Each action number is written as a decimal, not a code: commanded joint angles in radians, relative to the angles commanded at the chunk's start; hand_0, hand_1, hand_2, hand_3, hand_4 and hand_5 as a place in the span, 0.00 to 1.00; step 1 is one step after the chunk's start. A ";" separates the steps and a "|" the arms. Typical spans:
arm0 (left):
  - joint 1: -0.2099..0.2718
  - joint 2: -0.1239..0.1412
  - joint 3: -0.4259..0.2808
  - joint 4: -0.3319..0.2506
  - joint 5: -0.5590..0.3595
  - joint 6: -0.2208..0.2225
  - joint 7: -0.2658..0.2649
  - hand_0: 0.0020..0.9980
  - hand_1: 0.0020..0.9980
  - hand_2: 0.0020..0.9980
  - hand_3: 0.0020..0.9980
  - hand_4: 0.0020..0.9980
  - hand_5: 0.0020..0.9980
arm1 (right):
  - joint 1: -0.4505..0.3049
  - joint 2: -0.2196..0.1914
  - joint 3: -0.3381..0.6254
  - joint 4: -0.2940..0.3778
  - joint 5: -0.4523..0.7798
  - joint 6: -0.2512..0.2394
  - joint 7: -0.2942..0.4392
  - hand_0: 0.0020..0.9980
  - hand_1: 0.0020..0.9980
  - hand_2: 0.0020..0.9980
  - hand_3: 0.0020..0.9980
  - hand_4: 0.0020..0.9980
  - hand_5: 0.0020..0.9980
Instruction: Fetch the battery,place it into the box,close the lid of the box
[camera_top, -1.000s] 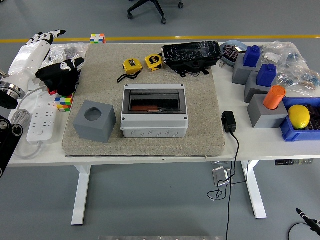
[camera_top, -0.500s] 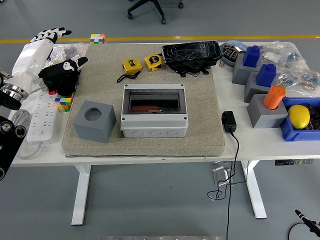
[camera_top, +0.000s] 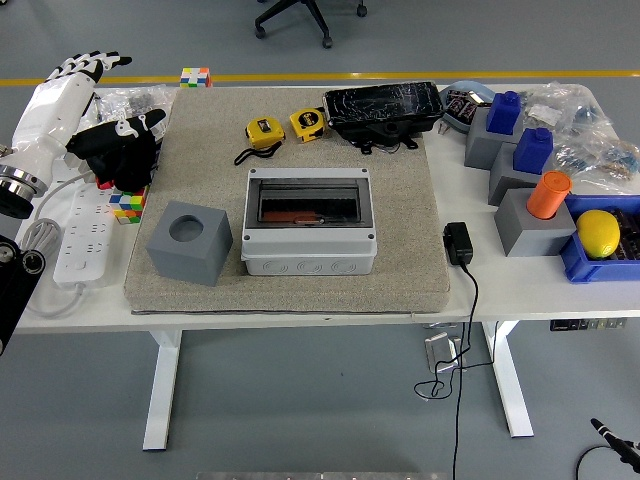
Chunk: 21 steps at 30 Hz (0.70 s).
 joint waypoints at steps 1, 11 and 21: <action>0.000 -0.001 0.000 0.000 0.001 0.000 0.001 0.96 0.96 0.92 0.87 1.00 1.00 | 0.000 0.000 -0.001 0.000 0.001 0.000 0.000 0.91 0.89 0.82 0.92 1.00 1.00; 0.002 -0.001 -0.005 0.006 0.001 0.004 -0.009 0.96 0.96 0.92 0.87 1.00 1.00 | 0.000 0.001 -0.002 0.000 0.002 0.001 0.001 0.91 0.89 0.82 0.92 1.00 1.00; 0.008 -0.001 -0.011 0.007 0.005 0.004 -0.015 0.95 0.95 0.92 0.86 1.00 1.00 | -0.001 0.001 -0.006 0.000 0.000 0.002 0.001 0.91 0.89 0.82 0.92 1.00 1.00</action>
